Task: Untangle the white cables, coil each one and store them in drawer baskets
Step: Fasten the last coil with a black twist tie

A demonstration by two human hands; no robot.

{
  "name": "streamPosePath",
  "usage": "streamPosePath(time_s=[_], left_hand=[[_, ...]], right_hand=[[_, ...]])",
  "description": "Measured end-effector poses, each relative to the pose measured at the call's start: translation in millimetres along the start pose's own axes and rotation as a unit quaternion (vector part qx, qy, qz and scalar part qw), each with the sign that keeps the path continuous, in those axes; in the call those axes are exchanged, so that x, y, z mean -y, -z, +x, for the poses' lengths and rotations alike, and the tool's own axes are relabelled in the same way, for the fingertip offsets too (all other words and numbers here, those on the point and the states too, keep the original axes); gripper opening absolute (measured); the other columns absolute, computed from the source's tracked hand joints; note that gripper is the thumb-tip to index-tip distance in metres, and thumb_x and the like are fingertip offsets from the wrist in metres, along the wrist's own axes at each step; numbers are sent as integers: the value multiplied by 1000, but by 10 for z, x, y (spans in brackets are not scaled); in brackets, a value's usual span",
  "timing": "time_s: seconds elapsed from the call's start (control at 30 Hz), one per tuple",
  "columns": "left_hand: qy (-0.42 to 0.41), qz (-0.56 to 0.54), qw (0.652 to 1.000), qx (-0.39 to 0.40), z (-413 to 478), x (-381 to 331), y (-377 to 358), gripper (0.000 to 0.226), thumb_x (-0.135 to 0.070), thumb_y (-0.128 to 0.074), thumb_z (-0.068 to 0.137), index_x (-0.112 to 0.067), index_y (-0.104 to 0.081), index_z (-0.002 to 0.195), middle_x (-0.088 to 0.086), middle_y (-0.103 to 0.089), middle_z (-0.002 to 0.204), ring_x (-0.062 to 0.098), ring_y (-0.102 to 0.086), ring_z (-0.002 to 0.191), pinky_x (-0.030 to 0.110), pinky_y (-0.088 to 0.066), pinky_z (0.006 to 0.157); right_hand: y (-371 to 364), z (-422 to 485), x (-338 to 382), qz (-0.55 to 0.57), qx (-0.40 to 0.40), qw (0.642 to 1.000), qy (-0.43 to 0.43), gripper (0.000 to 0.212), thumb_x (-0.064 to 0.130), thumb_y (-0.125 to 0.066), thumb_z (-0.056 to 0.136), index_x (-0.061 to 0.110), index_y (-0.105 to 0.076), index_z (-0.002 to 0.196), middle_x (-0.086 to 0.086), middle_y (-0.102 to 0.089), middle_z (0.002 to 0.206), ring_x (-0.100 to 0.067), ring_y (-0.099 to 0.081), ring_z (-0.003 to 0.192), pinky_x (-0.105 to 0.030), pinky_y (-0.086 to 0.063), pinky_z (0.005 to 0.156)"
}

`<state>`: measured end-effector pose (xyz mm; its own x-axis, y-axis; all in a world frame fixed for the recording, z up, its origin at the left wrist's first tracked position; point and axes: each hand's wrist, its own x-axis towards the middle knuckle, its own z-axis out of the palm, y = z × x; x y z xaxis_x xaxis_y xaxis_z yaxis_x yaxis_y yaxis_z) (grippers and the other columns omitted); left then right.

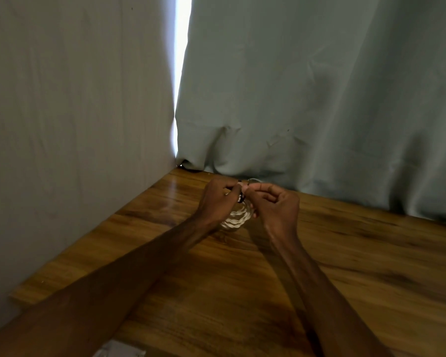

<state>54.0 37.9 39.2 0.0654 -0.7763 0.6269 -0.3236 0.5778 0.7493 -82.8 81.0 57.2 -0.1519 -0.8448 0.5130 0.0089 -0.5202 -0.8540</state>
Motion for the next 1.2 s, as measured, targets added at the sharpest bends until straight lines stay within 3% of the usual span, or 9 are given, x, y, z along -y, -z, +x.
streamPosePath(time_s=[0.13, 0.37, 0.47, 0.6, 0.97, 1.2], left_hand=[[15, -44, 998, -36, 53, 20, 0, 14, -9, -71, 92, -11, -83, 100, -1, -80, 91, 7, -75, 83, 24, -56, 72], [32, -108, 991, -72, 44, 11, -2, 11, -7, -79, 85, -7, -82, 95, 3, -80, 84, 13, -77, 77, 29, -61, 70], [14, -106, 992, -62, 24, -5, 6, 9, -8, -78, 85, -10, -82, 93, 1, -80, 82, 14, -77, 76, 27, -60, 67], [-2, -94, 994, -49, 20, 3, 18, 11, -10, -76, 84, -7, -82, 93, 2, -79, 81, 19, -77, 75, 35, -63, 69], [-39, -83, 995, -30, 19, -15, 47, 11, -6, -75, 86, -8, -83, 94, 1, -80, 82, 16, -77, 76, 28, -60, 69], [-60, -87, 994, -6, 28, -37, 90, 13, -8, -75, 88, -9, -82, 98, 2, -80, 87, 19, -77, 80, 36, -62, 74]], right_hand=[[-1, 6, 35, 3, -1, 1000, -14, 8, 3, -81, 83, -1, -77, 89, -16, -74, 70, -12, -63, 49, -22, -50, 45], [-15, -2, 66, 39, -7, 998, -57, 10, 3, -79, 85, 3, -79, 95, -17, -76, 75, -14, -64, 55, -24, -55, 50], [-15, -3, 93, 51, -13, 996, -69, 11, 1, -78, 85, 2, -79, 97, -16, -77, 78, -13, -67, 58, -23, -57, 54], [10, -3, 119, 48, -12, 996, -79, 13, 1, -77, 86, -1, -79, 99, -16, -78, 83, -11, -68, 63, -21, -58, 56], [45, 33, 165, 45, 2, 992, -122, 11, -3, -74, 87, -3, -78, 97, -16, -76, 79, -13, -64, 57, -21, -57, 57], [55, 15, 219, 55, 2, 991, -125, 11, -4, -74, 86, -2, -78, 97, -16, -76, 78, -10, -63, 54, -21, -59, 60]])
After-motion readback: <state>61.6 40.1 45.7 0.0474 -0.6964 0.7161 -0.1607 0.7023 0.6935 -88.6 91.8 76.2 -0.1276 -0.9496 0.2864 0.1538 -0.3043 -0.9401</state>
